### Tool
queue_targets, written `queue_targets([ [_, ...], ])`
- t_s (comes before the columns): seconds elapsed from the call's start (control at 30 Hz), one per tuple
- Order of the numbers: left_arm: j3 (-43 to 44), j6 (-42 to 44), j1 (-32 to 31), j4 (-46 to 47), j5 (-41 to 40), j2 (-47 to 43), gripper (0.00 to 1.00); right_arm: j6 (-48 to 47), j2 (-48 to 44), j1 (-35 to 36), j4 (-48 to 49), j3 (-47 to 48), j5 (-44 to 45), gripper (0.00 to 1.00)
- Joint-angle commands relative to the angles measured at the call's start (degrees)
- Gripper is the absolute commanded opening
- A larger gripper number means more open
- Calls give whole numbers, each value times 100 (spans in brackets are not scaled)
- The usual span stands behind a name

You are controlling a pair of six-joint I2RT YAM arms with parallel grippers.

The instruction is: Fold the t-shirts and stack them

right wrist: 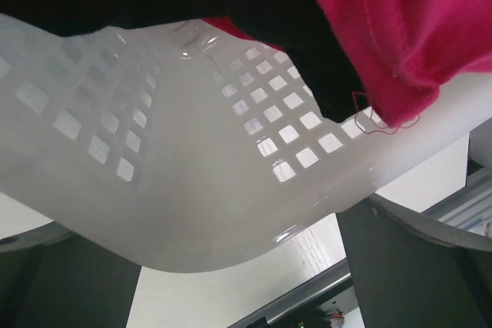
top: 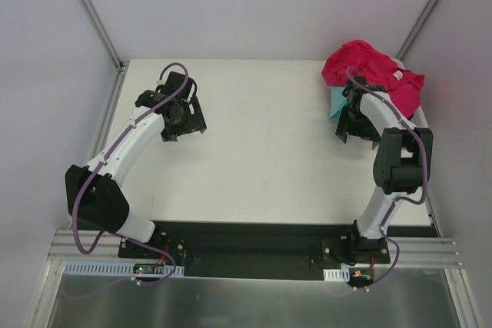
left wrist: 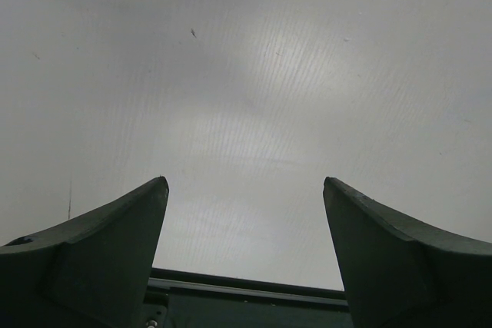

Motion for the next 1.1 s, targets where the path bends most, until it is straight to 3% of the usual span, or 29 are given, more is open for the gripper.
queue_targets([
  [0.0, -15, -94, -40, 24, -161, -124, 82, -86, 269, -37, 111, 734, -30, 99],
  [0.43, 2, 29, -40, 33, -337, -18, 82, -235, 1429, -54, -259, 2457, -338, 98],
  [0.7, 81, 64, -40, 15, -328, 79, 82, -359, 1755, -81, -452, 2942, -259, 98],
  [0.83, 108, 47, -40, 15, -302, 131, 82, -314, 1422, -54, -522, 2802, -303, 98],
  [1.07, 160, 3, -40, 15, -258, 158, 82, -279, 43, 322, -901, 2906, -496, 98],
])
